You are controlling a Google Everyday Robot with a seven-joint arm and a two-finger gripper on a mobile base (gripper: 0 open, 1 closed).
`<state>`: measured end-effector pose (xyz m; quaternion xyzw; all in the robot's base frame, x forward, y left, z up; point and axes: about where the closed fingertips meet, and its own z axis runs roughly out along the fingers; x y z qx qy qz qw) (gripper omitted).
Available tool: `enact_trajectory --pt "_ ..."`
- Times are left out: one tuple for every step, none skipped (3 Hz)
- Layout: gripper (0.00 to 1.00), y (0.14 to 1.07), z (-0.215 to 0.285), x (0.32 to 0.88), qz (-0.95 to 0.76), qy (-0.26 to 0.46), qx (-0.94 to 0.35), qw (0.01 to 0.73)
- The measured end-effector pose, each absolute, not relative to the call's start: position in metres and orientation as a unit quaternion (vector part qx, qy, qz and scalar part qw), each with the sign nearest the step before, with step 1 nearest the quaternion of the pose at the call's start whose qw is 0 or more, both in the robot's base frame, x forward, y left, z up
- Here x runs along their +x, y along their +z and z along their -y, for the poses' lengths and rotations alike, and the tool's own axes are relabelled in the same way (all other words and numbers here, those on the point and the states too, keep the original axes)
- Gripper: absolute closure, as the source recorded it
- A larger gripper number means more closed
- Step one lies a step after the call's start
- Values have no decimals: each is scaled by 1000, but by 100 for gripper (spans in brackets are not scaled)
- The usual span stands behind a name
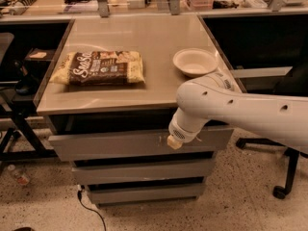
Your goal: Close top drawer
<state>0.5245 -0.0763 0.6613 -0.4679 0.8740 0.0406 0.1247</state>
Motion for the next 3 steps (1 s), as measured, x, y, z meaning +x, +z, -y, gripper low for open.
enact_trajectory --pt "11 661 76 525 -874 41 -468 125" --pt "0 661 76 525 -874 41 -468 125" --pt "0 661 76 525 -874 41 -468 125"
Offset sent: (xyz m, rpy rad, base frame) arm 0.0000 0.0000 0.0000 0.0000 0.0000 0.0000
